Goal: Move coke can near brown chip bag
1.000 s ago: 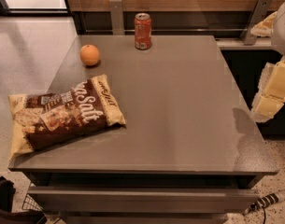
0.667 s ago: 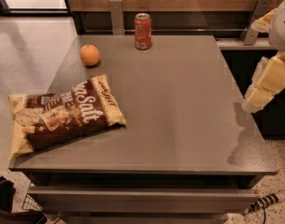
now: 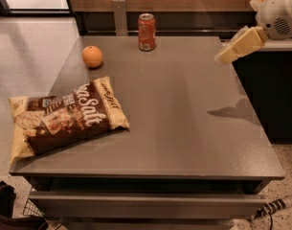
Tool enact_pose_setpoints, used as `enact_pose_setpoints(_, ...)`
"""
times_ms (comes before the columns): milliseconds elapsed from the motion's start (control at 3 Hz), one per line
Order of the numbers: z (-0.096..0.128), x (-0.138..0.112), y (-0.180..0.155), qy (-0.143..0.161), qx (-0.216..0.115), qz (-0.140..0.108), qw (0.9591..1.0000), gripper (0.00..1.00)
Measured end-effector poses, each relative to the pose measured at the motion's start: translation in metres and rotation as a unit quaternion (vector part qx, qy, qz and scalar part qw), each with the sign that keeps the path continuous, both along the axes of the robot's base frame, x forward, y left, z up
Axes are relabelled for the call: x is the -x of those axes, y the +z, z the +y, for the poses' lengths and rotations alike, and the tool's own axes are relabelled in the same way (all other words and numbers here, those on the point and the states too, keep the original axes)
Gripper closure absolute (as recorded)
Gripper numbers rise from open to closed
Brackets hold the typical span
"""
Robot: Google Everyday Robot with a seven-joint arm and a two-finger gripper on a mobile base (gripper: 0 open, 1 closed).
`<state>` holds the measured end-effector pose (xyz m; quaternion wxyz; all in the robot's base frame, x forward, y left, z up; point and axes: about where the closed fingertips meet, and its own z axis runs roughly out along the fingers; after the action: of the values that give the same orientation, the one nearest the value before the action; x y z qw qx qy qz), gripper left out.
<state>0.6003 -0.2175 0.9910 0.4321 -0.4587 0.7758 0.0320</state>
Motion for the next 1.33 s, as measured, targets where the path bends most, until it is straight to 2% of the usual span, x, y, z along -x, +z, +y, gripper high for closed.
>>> enact_pose_setpoints(333,0.001,-0.042,0.006,-0.009,-0.064,-0.04,0.9971,0.0)
enact_pose_setpoints(667,0.021,-0.077,0.0,0.001,-0.137,-0.063,0.9885,0.0)
enact_pose_setpoints(1000,0.021,-0.077,0.0,0.001,-0.137,-0.063,0.9885,0.0)
enact_pose_setpoints(1333,0.024,-0.085,-0.002,0.0,-0.148,-0.065,0.9868,0.0)
